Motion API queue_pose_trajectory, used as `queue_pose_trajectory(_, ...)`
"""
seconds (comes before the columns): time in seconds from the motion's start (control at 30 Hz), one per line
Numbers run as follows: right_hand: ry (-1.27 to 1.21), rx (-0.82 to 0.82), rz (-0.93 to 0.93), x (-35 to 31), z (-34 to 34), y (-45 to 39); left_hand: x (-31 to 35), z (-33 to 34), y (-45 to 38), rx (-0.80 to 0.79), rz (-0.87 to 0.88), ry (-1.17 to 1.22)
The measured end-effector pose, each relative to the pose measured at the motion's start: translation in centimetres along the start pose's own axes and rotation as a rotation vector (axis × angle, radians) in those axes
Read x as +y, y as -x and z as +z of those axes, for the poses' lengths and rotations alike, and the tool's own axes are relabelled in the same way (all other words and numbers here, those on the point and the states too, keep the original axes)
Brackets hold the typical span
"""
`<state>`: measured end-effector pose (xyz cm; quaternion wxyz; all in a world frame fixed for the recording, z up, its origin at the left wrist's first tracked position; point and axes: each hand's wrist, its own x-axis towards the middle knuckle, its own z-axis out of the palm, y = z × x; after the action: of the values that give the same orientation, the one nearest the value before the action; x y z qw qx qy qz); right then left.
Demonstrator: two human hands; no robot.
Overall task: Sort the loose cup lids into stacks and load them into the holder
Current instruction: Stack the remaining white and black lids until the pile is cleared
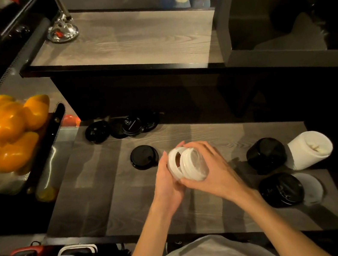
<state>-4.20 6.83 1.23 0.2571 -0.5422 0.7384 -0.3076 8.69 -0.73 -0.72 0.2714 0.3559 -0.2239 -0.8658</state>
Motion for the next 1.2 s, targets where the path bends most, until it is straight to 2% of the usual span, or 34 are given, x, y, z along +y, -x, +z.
queue_pose_trajectory(0.17,0.033,0.041,-0.018,0.9,-2.2,0.8,-1.1,2.3,-0.2,-0.006,0.044,-0.077)
queue_pose_trajectory(0.43,-0.151,0.084,0.062,2.1,-6.2,1.4,-2.9,4.6,-0.3,-0.049,0.122,-0.121)
queue_pose_trajectory(0.7,-0.075,0.125,0.075,2.2,-7.6,2.1,-3.9,7.5,-0.2,-0.103,0.23,-0.172)
queue_pose_trajectory(1.07,0.038,0.078,0.003,3.4,-9.9,2.9,-5.0,9.9,0.5,-0.098,0.122,-0.157)
queue_pose_trajectory(1.2,-0.011,0.14,0.002,3.1,-11.8,3.4,-5.3,10.7,0.4,-0.039,0.031,-0.102)
